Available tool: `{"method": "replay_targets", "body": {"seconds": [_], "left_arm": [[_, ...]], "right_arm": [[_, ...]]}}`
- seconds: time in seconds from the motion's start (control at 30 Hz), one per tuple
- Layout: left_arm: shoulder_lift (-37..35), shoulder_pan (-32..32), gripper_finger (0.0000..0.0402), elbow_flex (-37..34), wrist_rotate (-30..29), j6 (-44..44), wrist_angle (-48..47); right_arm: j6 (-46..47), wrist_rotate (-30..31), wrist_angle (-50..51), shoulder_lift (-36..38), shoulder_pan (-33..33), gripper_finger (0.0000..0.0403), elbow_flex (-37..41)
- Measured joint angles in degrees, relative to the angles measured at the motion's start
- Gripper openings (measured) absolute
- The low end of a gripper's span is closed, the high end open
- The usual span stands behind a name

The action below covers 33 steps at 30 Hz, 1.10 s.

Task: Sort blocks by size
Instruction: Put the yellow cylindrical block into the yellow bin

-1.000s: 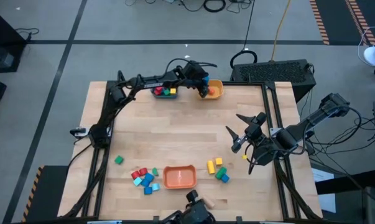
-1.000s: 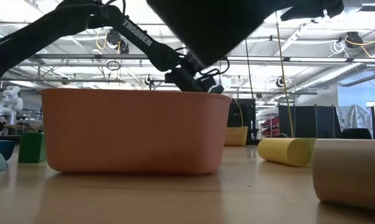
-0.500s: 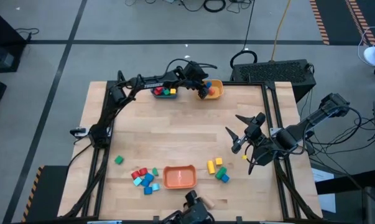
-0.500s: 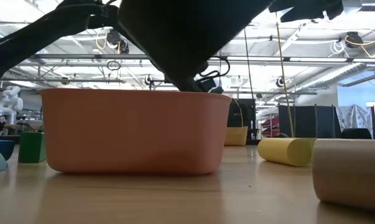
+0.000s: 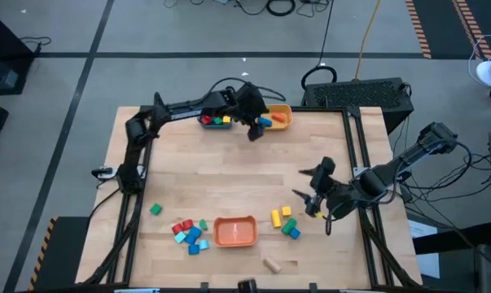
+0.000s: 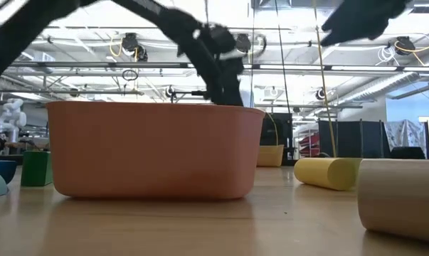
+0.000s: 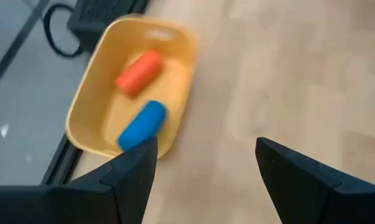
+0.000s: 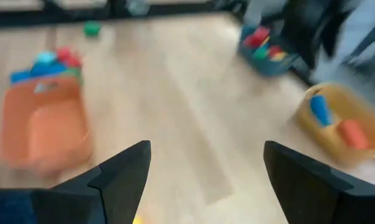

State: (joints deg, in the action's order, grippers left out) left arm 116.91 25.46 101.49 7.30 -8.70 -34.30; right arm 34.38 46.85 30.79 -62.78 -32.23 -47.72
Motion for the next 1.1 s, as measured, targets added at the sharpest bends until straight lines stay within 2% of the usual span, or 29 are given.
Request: {"method": "replay_targets", "body": {"seconds": [0.2,0.37,0.57,0.77,1.1], "left_arm": [[-8.6,-8.4,0.0252,-8.3,-0.5,-0.7,0.2],[-14.4,-14.8,0.0249,-18.4,-1.6,1.8,8.6],[-16.5,-19.8,0.0248,-26.9,-4.3,2.4,15.9],[-16.4,-21.3,0.0248,-30.1,-4.6,1.4,19.6],[-16.4,-21.5,0.0248,-30.4,-4.6,0.5,19.8]], "right_arm": [[2.5,-6.9,0.4,-6.9,0.0,0.0298,0.0],[5.2,-8.7,-1.1,-13.9,0.0,0.0298,0.1],[13.7,-11.9,-7.4,-20.1,0.7,0.0298,0.1],[18.0,-20.5,-15.7,-27.1,2.7,0.0298,0.0],[24.5,-26.2,-16.1,-33.8,5.2,0.0298,-0.4]]}}
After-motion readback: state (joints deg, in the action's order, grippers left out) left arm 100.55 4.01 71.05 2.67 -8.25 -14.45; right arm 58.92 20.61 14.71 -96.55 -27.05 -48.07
